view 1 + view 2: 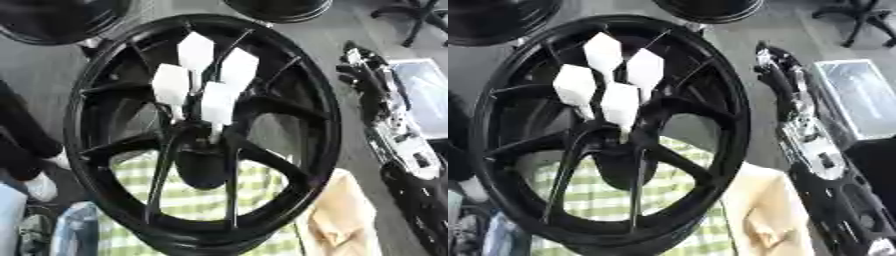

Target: Pull the pin out of the wheel hub.

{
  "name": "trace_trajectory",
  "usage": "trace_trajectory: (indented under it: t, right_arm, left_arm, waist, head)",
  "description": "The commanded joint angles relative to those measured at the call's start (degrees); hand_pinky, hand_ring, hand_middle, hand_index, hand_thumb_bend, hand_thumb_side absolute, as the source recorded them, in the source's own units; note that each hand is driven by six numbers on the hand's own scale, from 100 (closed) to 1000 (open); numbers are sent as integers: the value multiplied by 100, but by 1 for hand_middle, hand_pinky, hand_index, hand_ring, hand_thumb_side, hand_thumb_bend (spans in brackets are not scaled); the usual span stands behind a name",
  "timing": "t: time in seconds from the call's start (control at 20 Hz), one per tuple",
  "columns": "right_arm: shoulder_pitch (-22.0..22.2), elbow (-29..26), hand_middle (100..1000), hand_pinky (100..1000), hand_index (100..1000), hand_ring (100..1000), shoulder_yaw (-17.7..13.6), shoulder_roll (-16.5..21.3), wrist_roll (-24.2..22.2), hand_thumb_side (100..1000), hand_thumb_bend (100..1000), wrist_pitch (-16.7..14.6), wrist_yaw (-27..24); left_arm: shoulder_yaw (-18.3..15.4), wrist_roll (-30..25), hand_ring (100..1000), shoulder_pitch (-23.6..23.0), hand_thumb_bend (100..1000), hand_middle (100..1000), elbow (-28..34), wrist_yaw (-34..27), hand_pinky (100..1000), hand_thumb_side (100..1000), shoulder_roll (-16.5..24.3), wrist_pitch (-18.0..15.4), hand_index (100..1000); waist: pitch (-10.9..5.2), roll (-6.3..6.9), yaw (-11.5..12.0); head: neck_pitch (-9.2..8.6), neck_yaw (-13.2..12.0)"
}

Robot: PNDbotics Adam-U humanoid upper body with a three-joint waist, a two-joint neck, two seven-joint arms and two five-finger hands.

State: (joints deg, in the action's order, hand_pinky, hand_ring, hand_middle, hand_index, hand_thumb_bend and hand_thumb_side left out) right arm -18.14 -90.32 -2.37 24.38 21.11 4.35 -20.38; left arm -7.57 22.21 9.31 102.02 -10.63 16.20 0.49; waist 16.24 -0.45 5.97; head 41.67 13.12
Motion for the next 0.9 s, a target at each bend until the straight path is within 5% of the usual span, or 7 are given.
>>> trace_trajectory:
  t: [0.05,0.45,0.9]
  right_arm:
    - [-43,-103,665,786,801,720,-4,107,-8,529,228,-12,34]
    - [6,-80,664,786,801,720,15,134,-18,531,226,13,34]
    - [86,-45,663,786,800,719,83,186,-71,536,222,49,53]
  left_arm:
    - [14,-39,781,129,396,695,102,27,786,712,265,-7,783]
    - [310,-310,787,770,385,753,435,-33,790,675,1198,92,806]
    - [1466,-1829,783,2143,398,746,1234,-174,799,661,3717,945,834]
  waist:
    - [-85,26,0]
    - [-149,85,-33]
    - [-238,179,-143]
  head:
    - [-6,0]
    - [44,-18]
    - [135,-84]
